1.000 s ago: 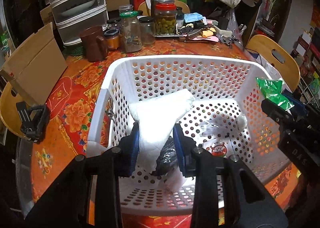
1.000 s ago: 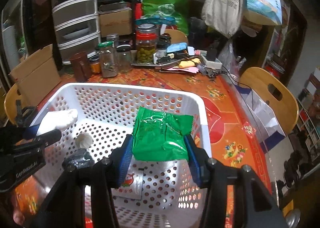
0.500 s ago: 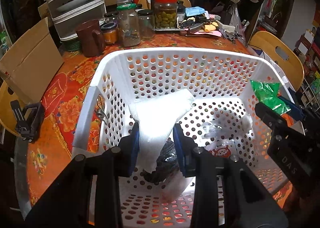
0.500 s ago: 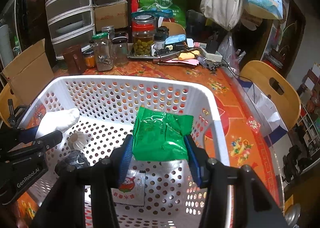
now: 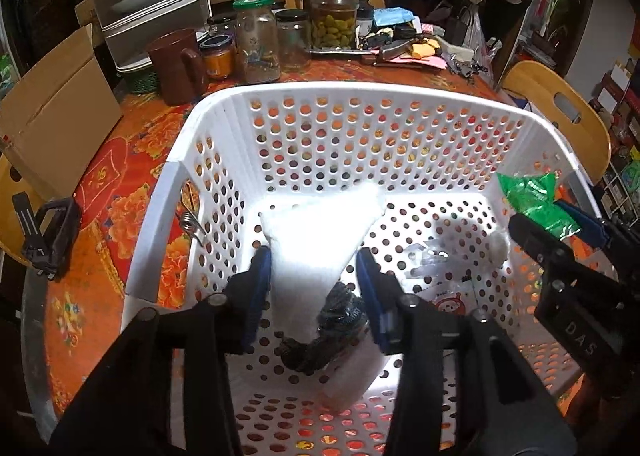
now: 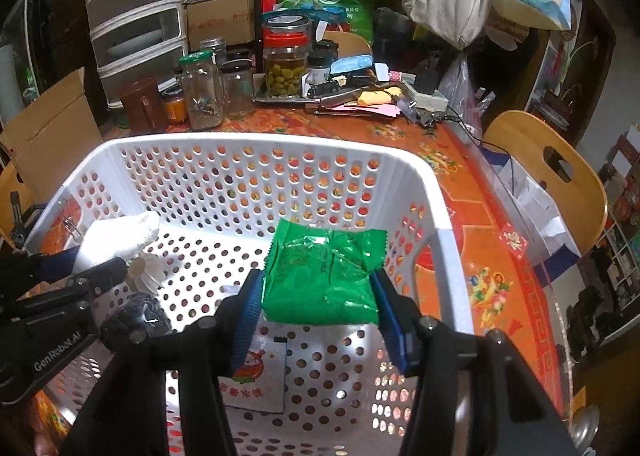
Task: Organize soft objects
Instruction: 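Open both grippers to release the cloth and packet into the basket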
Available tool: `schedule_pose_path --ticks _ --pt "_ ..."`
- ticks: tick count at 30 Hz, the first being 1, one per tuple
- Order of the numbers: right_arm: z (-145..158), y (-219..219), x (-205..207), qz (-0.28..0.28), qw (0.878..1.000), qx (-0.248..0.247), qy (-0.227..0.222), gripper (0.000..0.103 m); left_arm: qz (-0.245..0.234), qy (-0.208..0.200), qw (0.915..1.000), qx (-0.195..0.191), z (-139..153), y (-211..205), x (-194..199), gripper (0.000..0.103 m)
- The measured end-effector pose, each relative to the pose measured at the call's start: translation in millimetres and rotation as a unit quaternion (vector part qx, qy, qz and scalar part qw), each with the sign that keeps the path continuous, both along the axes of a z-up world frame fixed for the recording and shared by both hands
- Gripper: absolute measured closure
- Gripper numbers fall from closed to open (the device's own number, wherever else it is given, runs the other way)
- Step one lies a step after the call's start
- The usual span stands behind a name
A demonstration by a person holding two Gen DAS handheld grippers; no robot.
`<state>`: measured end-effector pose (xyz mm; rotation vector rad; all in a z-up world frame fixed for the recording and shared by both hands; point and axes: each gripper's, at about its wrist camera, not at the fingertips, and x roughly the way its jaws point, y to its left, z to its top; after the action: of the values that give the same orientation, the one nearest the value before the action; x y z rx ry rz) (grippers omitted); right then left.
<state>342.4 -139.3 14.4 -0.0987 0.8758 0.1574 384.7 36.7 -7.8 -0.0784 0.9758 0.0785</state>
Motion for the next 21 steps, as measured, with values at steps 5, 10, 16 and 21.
schedule_pose_path --ticks 5,10,16,21 --pt "1 -2 -4 0.006 1.0 0.008 -0.001 0.041 -0.004 -0.021 0.9996 0.015 8 -5 -7 0.041" --pt "7 -3 -12 0.016 1.0 0.018 -0.009 0.021 -0.001 -0.045 0.9986 0.028 19 -6 -17 0.027" --pt "19 -13 -23 0.022 0.999 0.036 -0.026 0.007 -0.01 -0.082 0.996 0.033 38 -9 -41 0.013" --pt "26 -19 -36 0.031 0.998 0.045 -0.031 0.0 -0.007 -0.099 0.9945 0.034 48 -5 -60 0.0"
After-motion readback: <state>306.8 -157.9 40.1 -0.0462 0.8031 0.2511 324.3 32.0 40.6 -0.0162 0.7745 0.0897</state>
